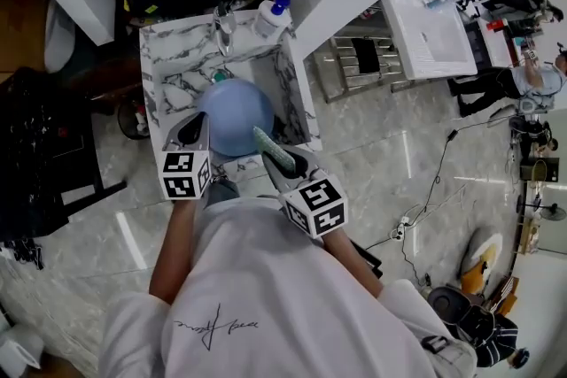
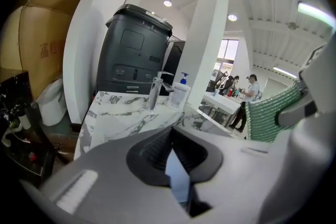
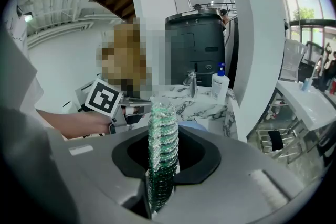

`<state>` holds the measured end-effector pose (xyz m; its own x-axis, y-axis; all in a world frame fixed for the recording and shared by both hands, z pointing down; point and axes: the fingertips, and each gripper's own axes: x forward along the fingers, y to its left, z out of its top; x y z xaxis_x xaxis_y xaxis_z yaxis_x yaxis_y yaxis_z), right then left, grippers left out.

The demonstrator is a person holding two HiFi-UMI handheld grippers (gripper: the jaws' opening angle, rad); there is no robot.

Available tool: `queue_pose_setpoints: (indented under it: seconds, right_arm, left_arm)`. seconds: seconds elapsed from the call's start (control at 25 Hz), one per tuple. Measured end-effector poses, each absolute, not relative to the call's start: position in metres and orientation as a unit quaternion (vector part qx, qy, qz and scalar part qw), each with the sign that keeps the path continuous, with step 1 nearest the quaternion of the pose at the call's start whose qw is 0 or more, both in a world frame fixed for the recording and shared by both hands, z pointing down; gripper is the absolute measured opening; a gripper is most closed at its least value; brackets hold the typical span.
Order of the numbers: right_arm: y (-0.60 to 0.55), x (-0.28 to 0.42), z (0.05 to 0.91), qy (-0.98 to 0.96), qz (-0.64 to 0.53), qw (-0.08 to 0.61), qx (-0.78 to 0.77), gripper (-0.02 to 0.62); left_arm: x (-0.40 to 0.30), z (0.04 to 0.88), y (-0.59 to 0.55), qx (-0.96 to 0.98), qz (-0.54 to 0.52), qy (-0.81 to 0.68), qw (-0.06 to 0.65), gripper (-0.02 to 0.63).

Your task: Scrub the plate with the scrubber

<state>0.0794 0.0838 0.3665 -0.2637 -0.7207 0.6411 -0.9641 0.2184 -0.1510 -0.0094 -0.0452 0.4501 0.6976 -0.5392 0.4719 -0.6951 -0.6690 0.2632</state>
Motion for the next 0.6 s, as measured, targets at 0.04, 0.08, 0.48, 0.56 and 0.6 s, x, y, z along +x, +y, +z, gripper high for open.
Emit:
queue_pose_setpoints:
  seconds: [0.04, 0.08, 0.48, 0.56, 0.6]
  right_arm:
    - [0.081, 0.080, 0.369, -0.747, 0.273, 0.227, 0.562, 0.060]
    - [0.079, 0.080, 0.371, -0.747, 0.275, 0.229, 0.560, 0.060]
    - [0.065, 0.082, 0.389, -0.748, 0.290, 0.242, 0.546, 0.060]
    - [0.063, 0.082, 0.395, -0.751, 0.297, 0.245, 0.537, 0.060]
    - [0.062, 0.081, 0.398, -0.754, 0.299, 0.247, 0.531, 0.060]
  left_arm:
    - [-0.007, 0.454, -0.049, 0.894, 0.184, -0.344, 0.221, 0.051]
    - [-0.005, 0.458, -0.052, 0.892, 0.190, -0.343, 0.224, 0.051]
    - [0.000, 0.534, -0.069, 0.861, 0.265, -0.326, 0.285, 0.052]
    - [-0.003, 0.548, -0.071, 0.851, 0.279, -0.331, 0.296, 0.052]
    - [-0.005, 0.554, -0.071, 0.846, 0.285, -0.334, 0.303, 0.052]
